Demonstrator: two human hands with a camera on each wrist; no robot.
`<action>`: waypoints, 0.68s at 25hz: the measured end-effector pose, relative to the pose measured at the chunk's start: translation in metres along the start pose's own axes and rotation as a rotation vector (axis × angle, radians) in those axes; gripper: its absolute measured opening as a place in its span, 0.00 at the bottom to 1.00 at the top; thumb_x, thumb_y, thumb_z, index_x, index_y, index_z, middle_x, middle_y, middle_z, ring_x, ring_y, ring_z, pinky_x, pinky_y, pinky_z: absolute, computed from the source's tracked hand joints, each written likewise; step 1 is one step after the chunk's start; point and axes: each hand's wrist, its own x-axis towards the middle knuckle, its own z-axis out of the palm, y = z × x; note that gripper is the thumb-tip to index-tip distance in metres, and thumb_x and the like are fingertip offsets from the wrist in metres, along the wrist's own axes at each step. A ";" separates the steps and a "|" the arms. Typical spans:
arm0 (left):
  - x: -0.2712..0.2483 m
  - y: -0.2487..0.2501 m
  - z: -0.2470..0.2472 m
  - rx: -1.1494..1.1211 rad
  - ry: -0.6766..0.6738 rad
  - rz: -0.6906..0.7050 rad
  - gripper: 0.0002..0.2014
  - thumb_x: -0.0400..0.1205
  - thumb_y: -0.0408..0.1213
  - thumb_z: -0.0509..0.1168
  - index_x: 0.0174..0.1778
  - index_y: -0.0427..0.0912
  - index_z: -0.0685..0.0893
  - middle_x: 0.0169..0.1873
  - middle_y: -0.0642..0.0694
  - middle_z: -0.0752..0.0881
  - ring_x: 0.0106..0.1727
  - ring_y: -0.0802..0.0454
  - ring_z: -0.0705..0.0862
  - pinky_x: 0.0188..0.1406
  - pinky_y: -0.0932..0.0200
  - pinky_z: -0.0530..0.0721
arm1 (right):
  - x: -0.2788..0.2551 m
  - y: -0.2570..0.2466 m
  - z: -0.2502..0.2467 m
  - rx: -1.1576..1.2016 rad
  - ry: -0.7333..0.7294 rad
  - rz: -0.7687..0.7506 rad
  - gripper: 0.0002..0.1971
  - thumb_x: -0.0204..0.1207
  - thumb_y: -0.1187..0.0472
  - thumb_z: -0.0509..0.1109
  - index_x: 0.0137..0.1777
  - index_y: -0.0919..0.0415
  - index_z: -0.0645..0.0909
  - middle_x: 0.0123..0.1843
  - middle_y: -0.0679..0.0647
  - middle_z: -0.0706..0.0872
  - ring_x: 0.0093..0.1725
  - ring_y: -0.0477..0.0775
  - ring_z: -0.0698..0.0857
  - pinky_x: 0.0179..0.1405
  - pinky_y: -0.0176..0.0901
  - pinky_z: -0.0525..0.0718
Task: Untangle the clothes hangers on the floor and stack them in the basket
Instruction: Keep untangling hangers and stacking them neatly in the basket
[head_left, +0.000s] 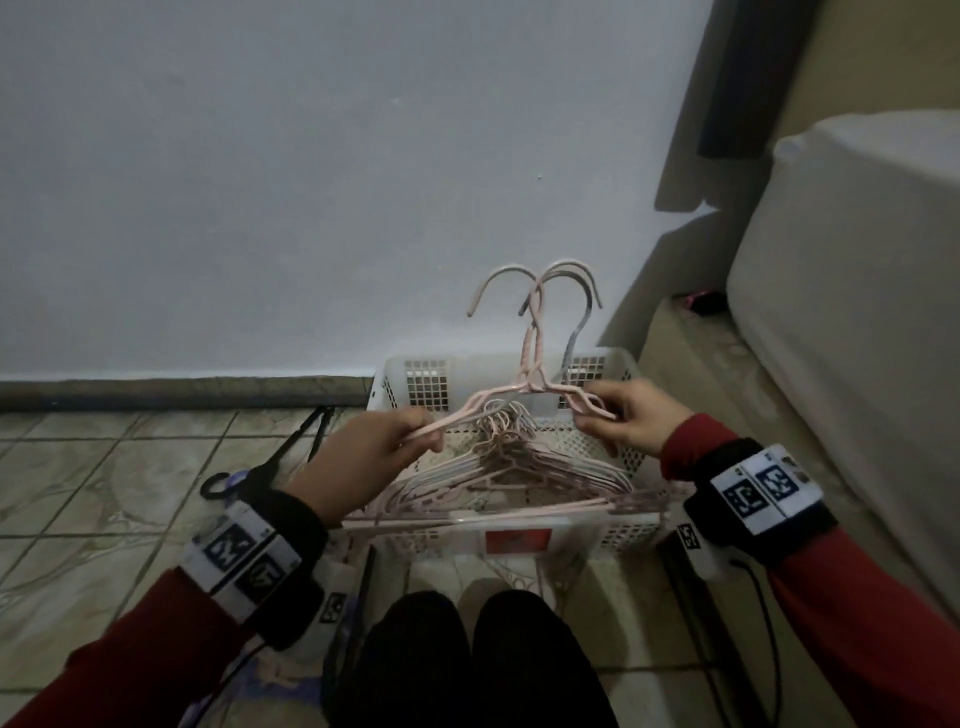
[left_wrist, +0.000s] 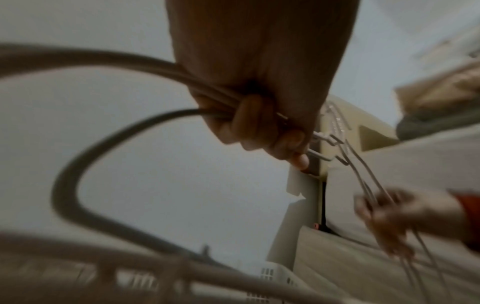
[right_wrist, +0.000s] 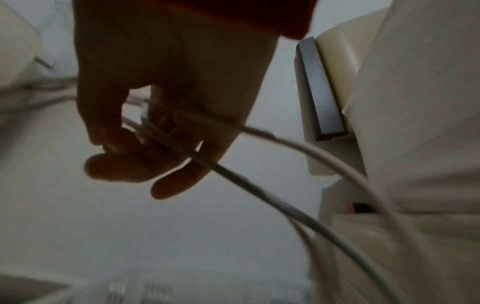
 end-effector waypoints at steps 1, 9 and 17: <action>0.000 -0.004 -0.001 -0.059 0.015 -0.022 0.08 0.80 0.48 0.62 0.37 0.54 0.83 0.21 0.58 0.79 0.27 0.64 0.76 0.27 0.71 0.66 | -0.002 0.010 0.004 -0.039 -0.034 0.041 0.10 0.75 0.63 0.68 0.35 0.50 0.74 0.26 0.47 0.78 0.24 0.39 0.78 0.30 0.33 0.74; 0.022 -0.015 0.017 0.137 0.028 -0.049 0.07 0.85 0.42 0.54 0.46 0.44 0.72 0.28 0.55 0.73 0.28 0.59 0.72 0.25 0.68 0.63 | 0.004 0.032 0.006 -0.118 0.183 0.077 0.09 0.74 0.60 0.70 0.33 0.53 0.77 0.24 0.49 0.75 0.26 0.42 0.76 0.29 0.37 0.69; 0.110 -0.062 0.050 0.161 -0.033 -0.055 0.11 0.84 0.31 0.53 0.58 0.33 0.77 0.53 0.38 0.78 0.52 0.42 0.81 0.55 0.51 0.78 | 0.048 0.076 -0.001 -0.523 0.056 0.273 0.10 0.81 0.62 0.57 0.56 0.65 0.77 0.55 0.66 0.83 0.53 0.64 0.83 0.51 0.52 0.79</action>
